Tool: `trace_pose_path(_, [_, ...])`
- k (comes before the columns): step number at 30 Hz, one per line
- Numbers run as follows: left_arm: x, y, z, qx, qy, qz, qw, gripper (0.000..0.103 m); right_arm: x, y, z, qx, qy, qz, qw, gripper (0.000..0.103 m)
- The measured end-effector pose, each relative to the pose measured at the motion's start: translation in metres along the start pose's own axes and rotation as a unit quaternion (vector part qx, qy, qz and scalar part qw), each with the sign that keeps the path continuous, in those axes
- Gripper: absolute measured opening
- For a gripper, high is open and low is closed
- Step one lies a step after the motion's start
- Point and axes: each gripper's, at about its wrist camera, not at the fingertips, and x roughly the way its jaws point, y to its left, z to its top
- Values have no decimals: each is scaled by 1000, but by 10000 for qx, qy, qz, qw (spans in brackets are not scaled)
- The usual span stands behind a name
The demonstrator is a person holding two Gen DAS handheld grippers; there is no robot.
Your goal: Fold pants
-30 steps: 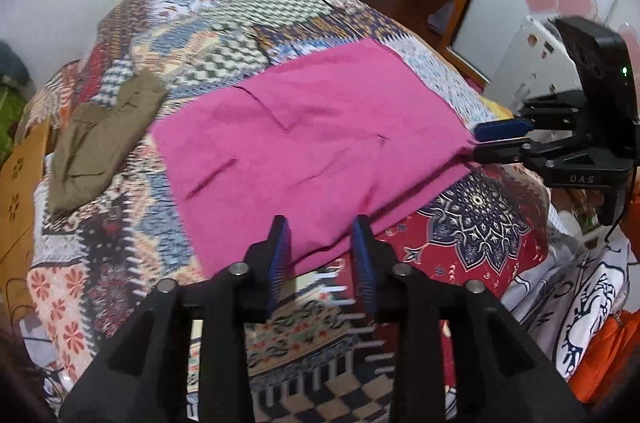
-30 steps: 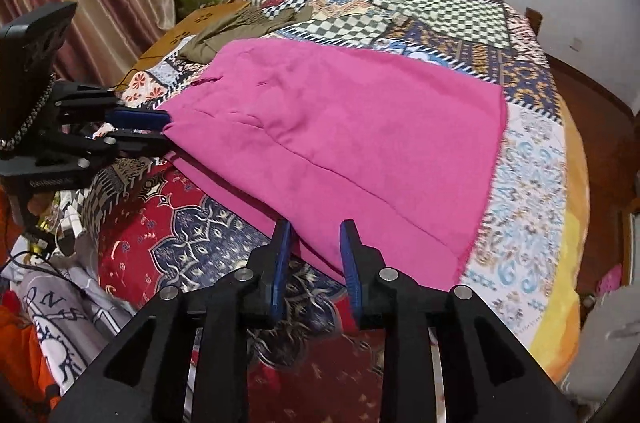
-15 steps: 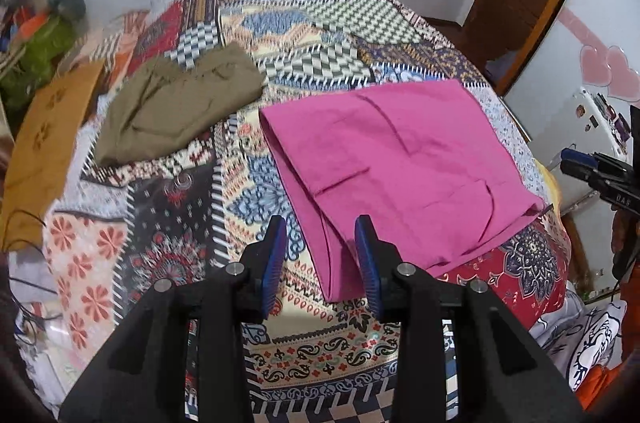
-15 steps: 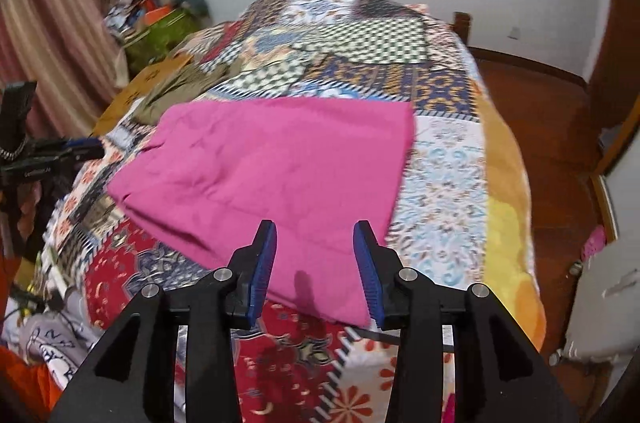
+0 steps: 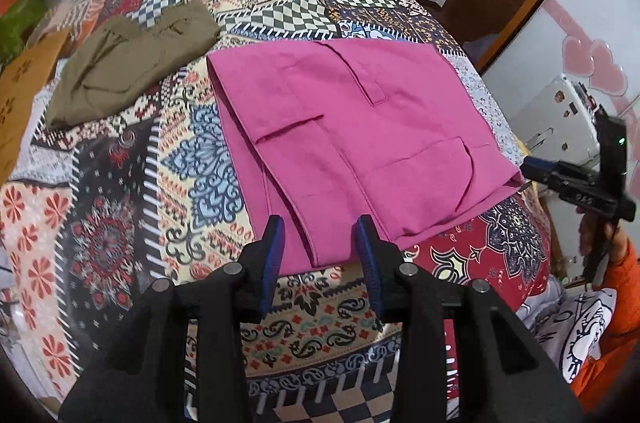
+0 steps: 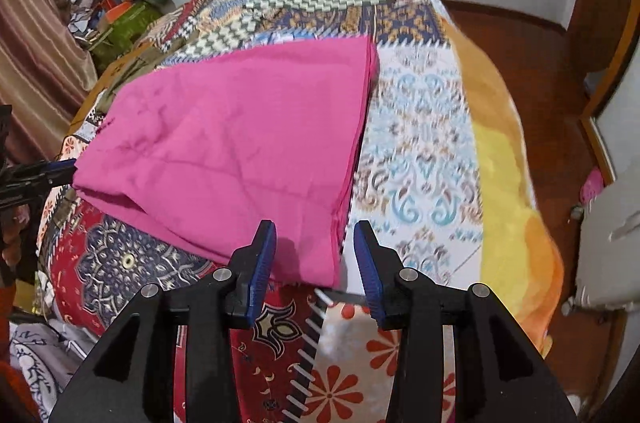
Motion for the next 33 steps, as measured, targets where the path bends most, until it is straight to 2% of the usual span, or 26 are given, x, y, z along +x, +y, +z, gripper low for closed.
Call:
trace_pose_path(6, [0,7,-5,-266,-45,-135,9995,39,12,-6,-6,159,182,-28,9997,37])
trace_pose_path(9, [2,2,-5,-206,-84,-116,9997,38,16,-6,-8,182,198,0,9996,37])
trace_pose_path(10, [2,0,-5,-141,-90,-114,9998,36,16,-6,-9,194,183,15,9996,37])
trace_pose_path(12, [4,-4,-5,-80,-56,-255,9996,25,17,-6,-11,238,161,68,9996,37])
trace_pose_path(14, [5,-5,-4,-75,-52,-234,9997,25,17,-7,-11,258,171,117,9995,37])
trace_pose_path(18, [4,-1,-3,-178,-107,-271,9994,17,19,-10,-12,320,172,222,9991,37])
trace_pose_path(21, [0,1,-2,-195,-166,-276,9993,15,17,-9,-13,323,104,359,9988,24])
trace_pose_path(25, [-10,-2,-1,-38,-332,-91,9994,12,15,-2,-14,185,27,248,9995,10])
trace_pose_path(33, [-24,3,2,89,-494,149,9986,12,9,0,-14,133,-53,145,9998,8])
